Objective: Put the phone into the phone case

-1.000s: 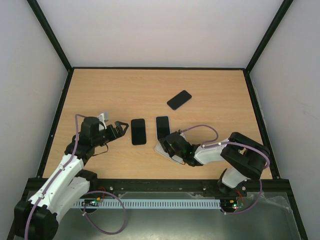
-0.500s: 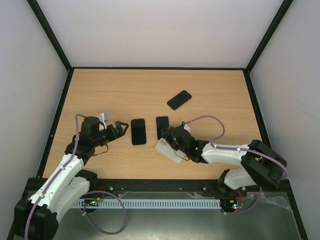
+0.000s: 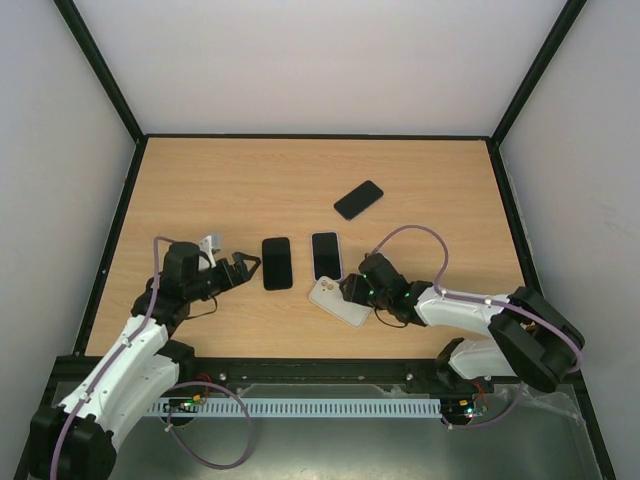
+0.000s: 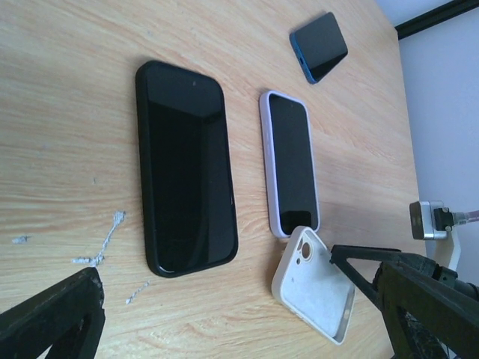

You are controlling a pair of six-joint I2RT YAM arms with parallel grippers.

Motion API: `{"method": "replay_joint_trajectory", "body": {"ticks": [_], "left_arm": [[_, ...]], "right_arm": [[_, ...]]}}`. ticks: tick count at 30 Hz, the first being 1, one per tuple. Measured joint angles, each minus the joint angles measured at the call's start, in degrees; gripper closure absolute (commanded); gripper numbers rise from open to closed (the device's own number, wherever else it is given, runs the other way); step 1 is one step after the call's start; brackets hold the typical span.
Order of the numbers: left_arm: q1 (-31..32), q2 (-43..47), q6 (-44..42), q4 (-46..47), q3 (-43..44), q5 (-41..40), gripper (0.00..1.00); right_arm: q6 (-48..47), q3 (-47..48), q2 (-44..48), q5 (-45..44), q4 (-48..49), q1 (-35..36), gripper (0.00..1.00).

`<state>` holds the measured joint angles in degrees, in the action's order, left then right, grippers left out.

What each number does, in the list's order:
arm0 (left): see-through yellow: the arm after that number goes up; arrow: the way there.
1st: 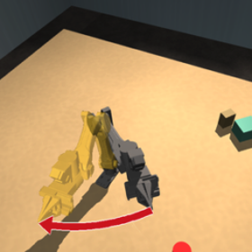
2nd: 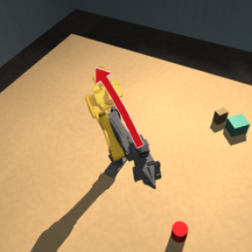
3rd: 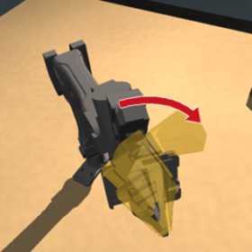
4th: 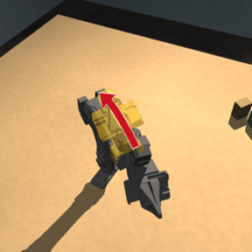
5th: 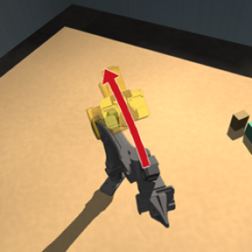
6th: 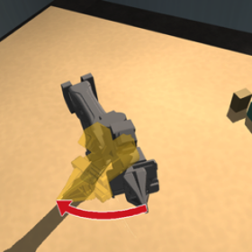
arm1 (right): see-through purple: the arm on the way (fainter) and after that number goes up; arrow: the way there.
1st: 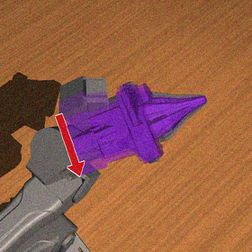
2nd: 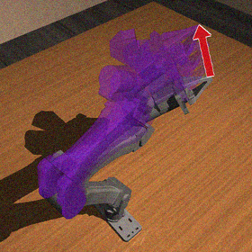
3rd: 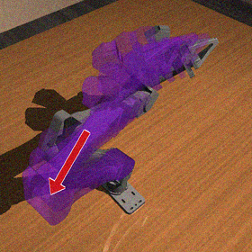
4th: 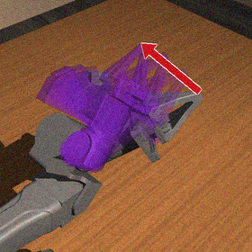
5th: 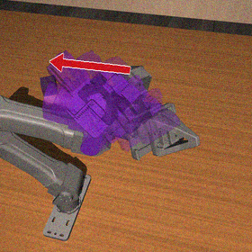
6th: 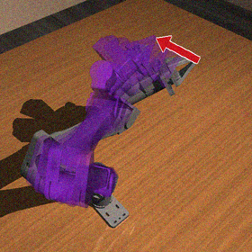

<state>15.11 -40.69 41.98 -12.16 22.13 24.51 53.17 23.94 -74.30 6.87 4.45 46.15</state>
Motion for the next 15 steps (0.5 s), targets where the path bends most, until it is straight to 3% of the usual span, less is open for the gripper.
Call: {"method": "replay_joint_trajectory", "body": {"ticks": [8,15], "left_arm": [[0.35,-0.44,1.20,1.97,-1.64,1.11,0.05],[0.52,-0.72,1.62,2.47,-1.66,1.73,0.06]], "right_arm": [[-3.34,-2.40,0.00,12.41,3.93,0.11,0.58],[3.50,-4.52,-0.79,15.72,9.40,4.57,0.56]]}}
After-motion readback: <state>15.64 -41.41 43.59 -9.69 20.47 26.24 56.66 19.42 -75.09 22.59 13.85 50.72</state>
